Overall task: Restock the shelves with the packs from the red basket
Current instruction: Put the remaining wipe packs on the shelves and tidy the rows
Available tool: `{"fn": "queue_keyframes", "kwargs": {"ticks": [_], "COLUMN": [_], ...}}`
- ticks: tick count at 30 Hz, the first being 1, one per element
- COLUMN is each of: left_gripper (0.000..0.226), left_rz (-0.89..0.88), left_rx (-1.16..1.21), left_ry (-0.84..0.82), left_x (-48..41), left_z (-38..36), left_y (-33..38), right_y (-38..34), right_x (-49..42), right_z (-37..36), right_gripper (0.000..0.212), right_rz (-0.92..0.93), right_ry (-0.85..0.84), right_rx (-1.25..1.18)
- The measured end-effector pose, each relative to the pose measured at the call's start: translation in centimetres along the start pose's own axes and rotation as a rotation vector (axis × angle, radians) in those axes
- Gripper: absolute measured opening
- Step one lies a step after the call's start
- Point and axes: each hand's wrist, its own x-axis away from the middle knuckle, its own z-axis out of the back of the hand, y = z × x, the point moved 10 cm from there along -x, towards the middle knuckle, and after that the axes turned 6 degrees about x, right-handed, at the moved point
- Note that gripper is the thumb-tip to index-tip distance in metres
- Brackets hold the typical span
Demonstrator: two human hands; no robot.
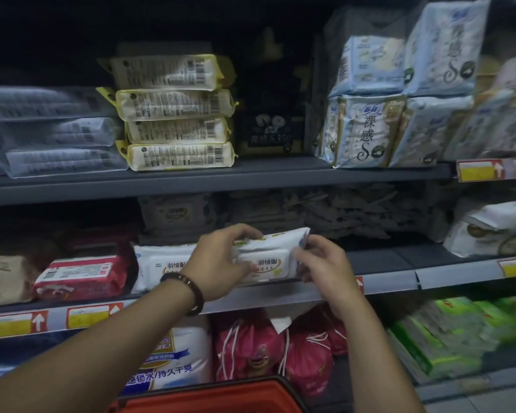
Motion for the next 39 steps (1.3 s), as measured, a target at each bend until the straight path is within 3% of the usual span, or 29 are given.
{"fn": "queue_keyframes", "kwargs": {"ticks": [3, 6, 9, 12, 14, 15, 20, 27, 33, 35, 39], "left_gripper": [0.043, 0.043, 0.047, 0.042, 0.050, 0.059, 0.071, 0.077, 0.084, 0.076, 0.035], "left_rz": [-0.015, -0.004, 0.066, -0.182, -0.400, -0.421, -0.202, -0.136, -0.182, -0.199, -0.225], "left_rx": [-0.047, -0.148, -0.479, -0.793, -0.810, -0.815, -0.728, -0.830, -0.795, -0.723, -0.600], "left_ry": [0.021, 0.049, 0.042, 0.200, 0.205, 0.148, -0.046, -0.115, -0.242, -0.296, -0.435], "left_x": [-2.1, -3.8, -4.0, -2.5, -1.0, -0.5, -0.3, -0.8, 1.6, 3.8, 11.0], "left_z": [-1.2, -2.7, -4.1, -4.8, -6.9, -8.3, -12.5, -13.7, -11.2, -9.6, -6.7], "left_y": [0.4, -0.8, -2.3, 1.6, 3.2, 2.9, -2.1, -2.3, -0.2, -0.3, -2.7], "right_y": [0.5, 1.4, 2.4, 2.9, 3.0, 3.1, 4.8, 2.8, 1.4, 1.5, 3.0], "right_x": [-0.5, -1.1, -1.7, -2.1, -2.2, -2.3, -2.8, -0.1, 3.3, 4.6, 7.9], "right_z": [0.4, 0.0, -0.7, -0.7, -0.4, -0.3, -0.1, 0.1, -0.5, -1.3, -4.7], "right_gripper": [0.026, 0.017, 0.018, 0.023, 0.021, 0.022, 0.069, 0.046, 0.031, 0.023, 0.012], "right_rz": [0.027, 0.020, 0.011, -0.006, -0.006, 0.002, 0.016, 0.000, 0.031, 0.021, 0.006], "right_ry": [0.056, 0.076, 0.063, 0.092, 0.127, 0.147, 0.190, 0.136, 0.078, 0.016, -0.182], "right_rx": [0.097, 0.121, 0.199, 0.239, 0.278, 0.295, 0.314, 0.328, 0.408, 0.460, 0.619]}}
